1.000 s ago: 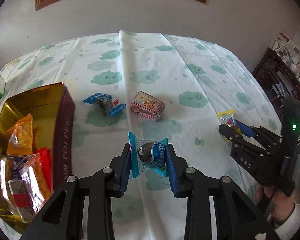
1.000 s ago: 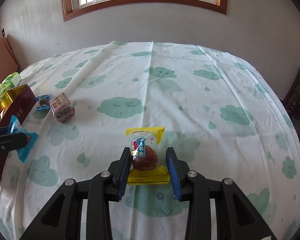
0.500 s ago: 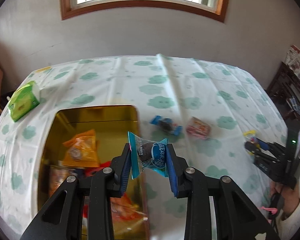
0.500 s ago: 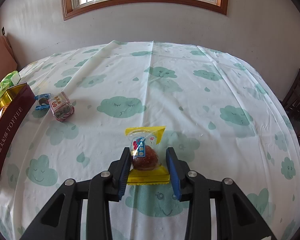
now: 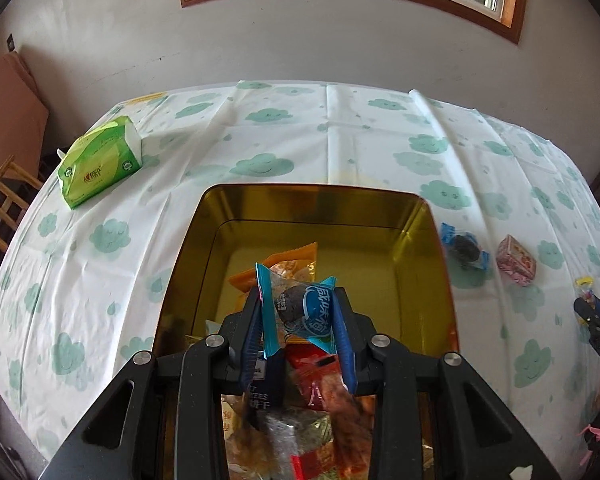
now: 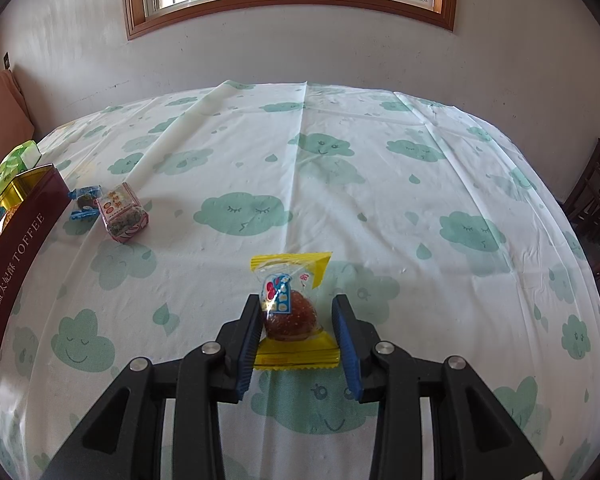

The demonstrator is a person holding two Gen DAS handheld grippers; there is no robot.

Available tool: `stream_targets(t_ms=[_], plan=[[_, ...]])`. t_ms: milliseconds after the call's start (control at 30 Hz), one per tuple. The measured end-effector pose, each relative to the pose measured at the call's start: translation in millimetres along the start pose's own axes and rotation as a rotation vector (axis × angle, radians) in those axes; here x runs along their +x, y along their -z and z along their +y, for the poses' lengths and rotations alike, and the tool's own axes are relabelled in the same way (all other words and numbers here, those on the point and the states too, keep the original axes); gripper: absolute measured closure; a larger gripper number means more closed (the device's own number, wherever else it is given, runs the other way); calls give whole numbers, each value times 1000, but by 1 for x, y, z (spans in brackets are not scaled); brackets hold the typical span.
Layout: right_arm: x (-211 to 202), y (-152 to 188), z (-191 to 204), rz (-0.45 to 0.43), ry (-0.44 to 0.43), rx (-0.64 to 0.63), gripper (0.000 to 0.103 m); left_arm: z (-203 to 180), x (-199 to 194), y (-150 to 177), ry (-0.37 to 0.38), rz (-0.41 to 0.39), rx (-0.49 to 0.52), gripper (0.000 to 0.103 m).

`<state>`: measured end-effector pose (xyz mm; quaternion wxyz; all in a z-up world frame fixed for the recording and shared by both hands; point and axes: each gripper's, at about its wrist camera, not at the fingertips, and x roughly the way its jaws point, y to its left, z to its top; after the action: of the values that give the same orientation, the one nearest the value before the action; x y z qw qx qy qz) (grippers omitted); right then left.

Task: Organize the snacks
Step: 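Carry the blue candy into the tin and open the left gripper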

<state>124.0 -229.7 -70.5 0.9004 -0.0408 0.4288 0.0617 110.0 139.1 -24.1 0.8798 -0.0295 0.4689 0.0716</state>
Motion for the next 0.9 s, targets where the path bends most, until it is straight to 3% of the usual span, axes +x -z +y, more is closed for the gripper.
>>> stream_targets(t_ms=[467,900], plan=[[0,0,0,0,2,-2,66,7,11,5,-8,29,-2,70],[0,-1,0,1,3,-2,66,7,-4,8,-14,3,-11,47]])
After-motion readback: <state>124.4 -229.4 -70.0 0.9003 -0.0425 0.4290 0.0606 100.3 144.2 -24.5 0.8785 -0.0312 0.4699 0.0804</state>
